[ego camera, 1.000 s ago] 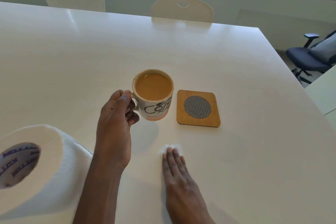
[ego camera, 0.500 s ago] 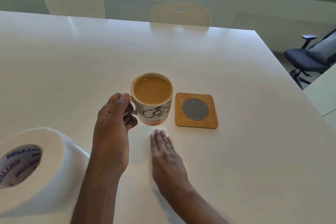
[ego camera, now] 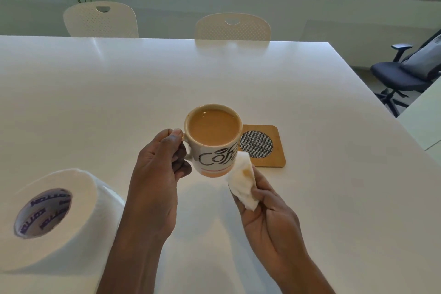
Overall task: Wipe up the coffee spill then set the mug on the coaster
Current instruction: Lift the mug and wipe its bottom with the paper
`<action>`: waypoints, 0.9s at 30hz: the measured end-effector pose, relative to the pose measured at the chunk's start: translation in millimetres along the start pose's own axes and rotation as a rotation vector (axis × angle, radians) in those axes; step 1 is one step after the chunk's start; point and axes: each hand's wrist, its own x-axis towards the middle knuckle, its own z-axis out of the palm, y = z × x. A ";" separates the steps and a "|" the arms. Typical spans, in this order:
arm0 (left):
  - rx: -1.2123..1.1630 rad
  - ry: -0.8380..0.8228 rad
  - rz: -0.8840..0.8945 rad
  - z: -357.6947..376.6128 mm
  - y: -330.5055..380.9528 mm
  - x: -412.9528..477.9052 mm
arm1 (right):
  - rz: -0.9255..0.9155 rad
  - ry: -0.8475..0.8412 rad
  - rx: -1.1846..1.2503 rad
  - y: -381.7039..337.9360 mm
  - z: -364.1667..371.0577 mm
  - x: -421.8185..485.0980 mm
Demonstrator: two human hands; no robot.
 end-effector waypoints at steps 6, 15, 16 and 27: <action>0.012 -0.050 -0.031 11.8 1.1 -14.6 | -0.098 -0.070 0.177 7.3 9.5 -4.0; 0.043 -0.076 -0.017 23.4 3.5 -25.2 | -0.132 -0.047 0.168 4.4 5.7 -6.7; 0.045 -0.075 -0.015 23.4 3.6 -25.4 | -0.129 -0.052 0.160 3.4 6.2 -5.5; 0.047 -0.082 -0.002 21.6 1.0 -20.3 | -0.050 -0.100 0.066 2.1 13.4 22.9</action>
